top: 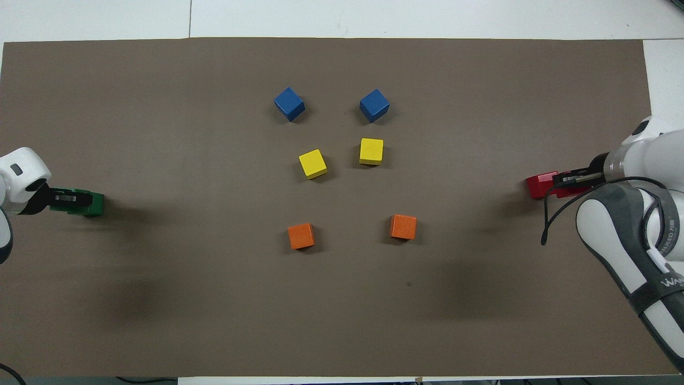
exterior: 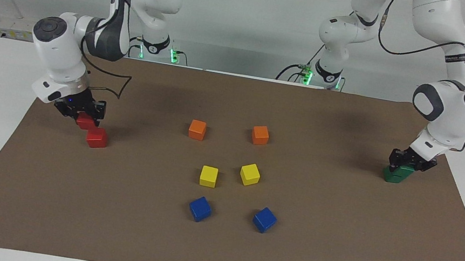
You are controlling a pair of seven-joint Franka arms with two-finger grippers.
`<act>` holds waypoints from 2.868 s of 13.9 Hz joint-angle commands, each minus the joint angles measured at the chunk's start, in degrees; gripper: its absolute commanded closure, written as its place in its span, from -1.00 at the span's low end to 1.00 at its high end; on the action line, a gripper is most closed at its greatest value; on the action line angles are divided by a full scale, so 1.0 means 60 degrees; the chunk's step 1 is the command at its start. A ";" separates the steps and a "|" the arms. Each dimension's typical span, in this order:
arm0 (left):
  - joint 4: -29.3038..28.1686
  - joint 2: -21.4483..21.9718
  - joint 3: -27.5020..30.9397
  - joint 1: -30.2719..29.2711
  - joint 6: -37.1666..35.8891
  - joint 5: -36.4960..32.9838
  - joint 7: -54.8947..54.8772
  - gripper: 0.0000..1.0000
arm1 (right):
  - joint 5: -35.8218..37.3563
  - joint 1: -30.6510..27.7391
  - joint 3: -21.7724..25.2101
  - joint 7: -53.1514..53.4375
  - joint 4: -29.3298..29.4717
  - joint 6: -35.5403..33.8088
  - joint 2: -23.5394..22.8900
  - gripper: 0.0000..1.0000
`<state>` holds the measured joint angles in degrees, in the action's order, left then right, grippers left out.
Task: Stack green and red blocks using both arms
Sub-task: 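Lower each held block onto its matching placed block with both grippers, then withdraw the left gripper while the right gripper settles the red block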
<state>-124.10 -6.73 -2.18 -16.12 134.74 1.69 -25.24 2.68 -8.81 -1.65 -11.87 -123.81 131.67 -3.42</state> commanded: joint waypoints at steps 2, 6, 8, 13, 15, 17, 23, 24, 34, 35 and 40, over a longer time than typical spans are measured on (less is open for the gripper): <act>-0.0162 0.0038 -0.0047 -0.0198 0.0264 0.0217 -0.0628 -1.00 | -0.0007 -0.0041 -0.0120 -0.0292 -0.0357 0.0525 0.0146 1.00; -0.0118 0.0023 -0.0047 -0.0198 0.0206 0.0217 -0.0570 -1.00 | -0.0021 -0.0011 -0.0134 -0.1272 -0.0371 0.0525 0.0146 1.00; 0.0115 -0.0050 -0.0062 -0.0184 0.0059 0.0217 -0.0526 -1.00 | -0.0007 0.0003 -0.0134 -0.1347 -0.0372 0.0554 0.0146 1.00; 0.1841 -0.0138 -0.0047 -0.0008 -0.1841 0.0086 -0.0525 -1.00 | -0.0181 0.0091 -0.0149 -0.1172 -0.0357 0.1023 -0.0118 1.00; 0.2414 -0.0095 -0.0062 0.0007 -0.2488 0.0026 -0.0511 -1.00 | -0.0869 0.0150 -0.0134 -0.1157 -0.0313 0.1023 -0.0176 1.00; 0.2664 0.0037 -0.0077 0.0051 -0.2811 0.0026 -0.0496 -1.00 | -0.0901 0.0150 -0.0134 -0.1230 -0.0313 0.1023 -0.0221 1.00; 0.4070 0.0432 -0.0121 0.0986 -0.4377 -0.0032 0.2457 -1.00 | -0.0901 0.0018 -0.0120 -0.1596 -0.0328 0.1096 -0.0221 1.00; 0.4376 0.0549 -0.0150 0.1104 -0.4815 -0.0235 0.2825 -1.00 | -0.0901 0.0004 -0.0120 -0.1611 -0.0357 0.1154 -0.0221 1.00; 0.5800 0.1004 -0.0414 0.1442 -0.8055 -0.0179 0.3810 -1.00 | -0.0901 -0.0201 -0.0105 -0.1875 -0.0547 0.1155 -0.0191 1.00; 0.5757 0.1222 -0.0385 0.1587 -0.8086 -0.0179 0.3811 -1.00 | -0.0901 -0.0201 -0.0120 -0.1875 -0.0591 0.1155 -0.0177 1.00; 0.5377 0.1619 -0.0341 0.1822 -0.8071 -0.0193 0.4206 -1.00 | -0.0901 -0.0187 -0.0120 -0.1860 -0.0650 0.1155 -0.0147 1.00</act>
<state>-89.68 1.32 -4.80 -6.35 86.84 1.14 -1.41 -1.28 -9.15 -1.93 -20.88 -126.55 137.37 -5.01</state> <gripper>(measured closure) 0.000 0.449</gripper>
